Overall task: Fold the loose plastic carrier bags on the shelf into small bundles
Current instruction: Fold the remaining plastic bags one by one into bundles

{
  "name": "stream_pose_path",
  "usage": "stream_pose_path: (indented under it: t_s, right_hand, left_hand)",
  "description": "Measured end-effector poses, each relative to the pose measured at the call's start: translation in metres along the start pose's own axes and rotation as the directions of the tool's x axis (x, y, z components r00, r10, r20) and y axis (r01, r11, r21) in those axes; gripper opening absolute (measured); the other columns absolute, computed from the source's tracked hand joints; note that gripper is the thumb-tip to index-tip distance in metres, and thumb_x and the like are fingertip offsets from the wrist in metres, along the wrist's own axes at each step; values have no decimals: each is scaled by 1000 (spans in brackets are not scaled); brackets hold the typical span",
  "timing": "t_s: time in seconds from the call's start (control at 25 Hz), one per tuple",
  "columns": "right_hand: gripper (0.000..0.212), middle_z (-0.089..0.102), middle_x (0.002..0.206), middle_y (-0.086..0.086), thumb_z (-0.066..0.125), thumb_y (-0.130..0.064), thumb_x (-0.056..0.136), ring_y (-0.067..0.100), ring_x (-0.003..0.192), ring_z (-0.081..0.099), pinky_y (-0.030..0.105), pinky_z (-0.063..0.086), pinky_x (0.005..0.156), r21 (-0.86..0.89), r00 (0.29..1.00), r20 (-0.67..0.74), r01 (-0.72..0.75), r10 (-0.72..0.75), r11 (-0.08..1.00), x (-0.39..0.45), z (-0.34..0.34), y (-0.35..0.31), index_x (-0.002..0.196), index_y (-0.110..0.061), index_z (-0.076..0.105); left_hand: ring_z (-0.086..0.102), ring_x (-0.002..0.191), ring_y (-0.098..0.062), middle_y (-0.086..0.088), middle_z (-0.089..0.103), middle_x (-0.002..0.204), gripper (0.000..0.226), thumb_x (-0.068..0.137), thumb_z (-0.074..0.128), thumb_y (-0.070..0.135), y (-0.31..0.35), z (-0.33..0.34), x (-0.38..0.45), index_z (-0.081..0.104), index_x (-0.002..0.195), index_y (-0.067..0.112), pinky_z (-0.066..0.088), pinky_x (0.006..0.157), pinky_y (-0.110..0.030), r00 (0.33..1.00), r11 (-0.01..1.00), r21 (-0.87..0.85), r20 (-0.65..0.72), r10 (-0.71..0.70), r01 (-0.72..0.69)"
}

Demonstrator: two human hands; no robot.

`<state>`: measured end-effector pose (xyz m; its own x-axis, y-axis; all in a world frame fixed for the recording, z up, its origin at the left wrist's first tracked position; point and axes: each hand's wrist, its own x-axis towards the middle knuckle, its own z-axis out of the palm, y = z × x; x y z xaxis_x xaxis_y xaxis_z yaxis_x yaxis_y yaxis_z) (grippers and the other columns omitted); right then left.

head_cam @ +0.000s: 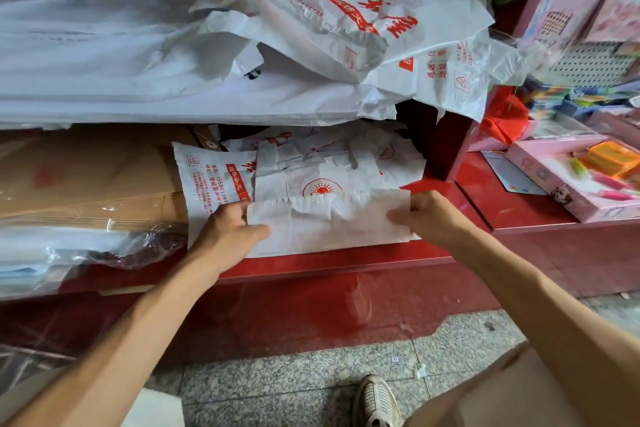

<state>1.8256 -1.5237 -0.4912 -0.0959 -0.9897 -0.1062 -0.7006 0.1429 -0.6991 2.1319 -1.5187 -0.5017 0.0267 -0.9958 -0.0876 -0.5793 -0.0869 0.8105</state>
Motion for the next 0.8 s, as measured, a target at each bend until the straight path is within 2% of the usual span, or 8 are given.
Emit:
stream_pose_path:
  t_s: [0.08,0.2,0.32,0.4,0.48,0.6,0.68,0.8]
  right_hand:
    - [31,49,53,1,69,-18,86,13,50,46,34,43,49,-16,999,-37,-16,15,1000,9,9,6,60,-4,59]
    - [36,44,52,1,65,-22,84,19,51,46,27,31,46,-206,996,-94,-30,11,978,14,19,3,55,-12,47]
    - [19,58,77,2,65,-31,82,29,76,59,30,40,58,-357,974,-226,-68,-16,932,12,27,0,85,-15,55]
    - [34,59,99,1,66,-39,82,27,91,58,34,43,69,-407,939,-274,83,-208,910,10,32,-4,106,-18,53]
    - [47,59,118,-3,66,-48,80,23,106,54,36,43,82,-408,894,-69,380,-443,830,8,37,-9,119,-23,56]
    - [48,54,137,-13,67,-38,83,15,123,47,35,38,95,-390,815,332,577,-475,717,6,40,-10,129,-29,57]
    - [41,61,132,-10,62,-22,83,17,118,55,36,46,95,-367,819,320,571,-477,734,13,36,-2,124,-26,62]
    - [28,71,110,-3,55,-22,83,23,99,64,38,52,81,-382,845,198,534,-497,755,17,33,3,107,-22,69]
  left_hand:
    - [69,81,-25,4,74,82,33,61,66,38,-6,0,5,70,89,22,57,77,-42,998,997,60,-36,-51,53]
    - [66,83,-22,10,70,79,28,69,70,32,-9,8,5,62,95,26,53,85,-44,996,960,280,-93,-3,29]
    - [58,103,-28,1,62,108,55,76,74,19,-9,14,4,50,126,23,47,89,-47,937,812,563,-180,298,-150]
    - [52,114,-27,-3,55,125,54,78,72,28,-8,18,4,55,128,19,44,95,-48,858,699,610,-62,511,-372]
    - [52,122,-21,1,55,136,56,81,65,47,-2,23,3,59,129,18,39,107,-41,835,667,531,160,527,-523]
    - [52,126,-16,6,56,138,53,88,66,41,2,28,2,56,135,19,32,105,-23,842,705,462,268,468,-539]
    - [55,123,-14,7,59,134,44,91,62,27,3,27,5,57,134,22,38,101,-23,864,733,459,228,449,-503]
    - [60,117,-16,4,62,132,45,89,55,13,6,27,7,58,132,23,43,100,-27,885,740,491,186,426,-460]
